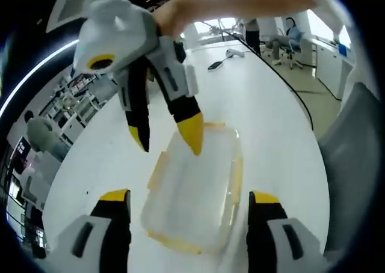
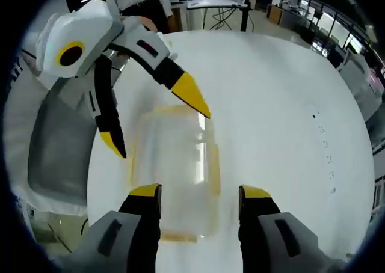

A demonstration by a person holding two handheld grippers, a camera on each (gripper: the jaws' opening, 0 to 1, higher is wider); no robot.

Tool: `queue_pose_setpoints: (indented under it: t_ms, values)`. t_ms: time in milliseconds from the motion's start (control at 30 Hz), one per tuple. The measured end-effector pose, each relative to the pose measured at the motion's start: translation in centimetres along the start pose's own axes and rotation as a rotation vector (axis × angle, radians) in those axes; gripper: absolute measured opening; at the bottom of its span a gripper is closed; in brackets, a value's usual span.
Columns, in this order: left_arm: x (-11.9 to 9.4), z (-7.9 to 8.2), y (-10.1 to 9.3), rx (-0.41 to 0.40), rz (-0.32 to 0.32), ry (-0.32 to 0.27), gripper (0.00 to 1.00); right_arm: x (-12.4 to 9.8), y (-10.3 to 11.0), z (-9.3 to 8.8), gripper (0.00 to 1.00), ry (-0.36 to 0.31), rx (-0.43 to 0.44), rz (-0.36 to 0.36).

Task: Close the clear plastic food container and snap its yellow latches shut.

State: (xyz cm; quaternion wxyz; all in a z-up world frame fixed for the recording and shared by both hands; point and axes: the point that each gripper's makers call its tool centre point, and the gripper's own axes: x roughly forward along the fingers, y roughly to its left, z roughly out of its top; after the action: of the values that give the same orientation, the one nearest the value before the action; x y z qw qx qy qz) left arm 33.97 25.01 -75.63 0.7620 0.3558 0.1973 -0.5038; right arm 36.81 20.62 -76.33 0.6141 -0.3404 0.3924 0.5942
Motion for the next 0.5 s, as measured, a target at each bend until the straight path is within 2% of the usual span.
queue_pose_setpoints:
  t_ms: [100,233,333,433,500]
  values:
    - [0.0,-0.8,0.0,-0.014,-0.029,0.027,0.85,-0.2,0.0,-0.7,0.51,-0.006,-0.011,-0.019]
    - [-0.1,-1.8,0.5,-0.078,-0.039,0.030,0.85,-0.3,0.2,-2.2,0.55,-0.013,0.020,-0.025]
    - [0.0,-2.6,0.7,-0.065,-0.052,0.055,0.85,-0.4,0.7,-3.0,0.56,-0.012,0.034,-0.020]
    - [0.1,-3.2,-0.1,-0.008,-0.100,0.084,0.86,-0.3,1.1,-3.9,0.66,-0.013,0.041,-0.027]
    - [0.3,-3.6,-0.2,-0.005,-0.103,0.101,0.86,-0.3,1.6,-4.0,0.65,-0.032,0.057,-0.014]
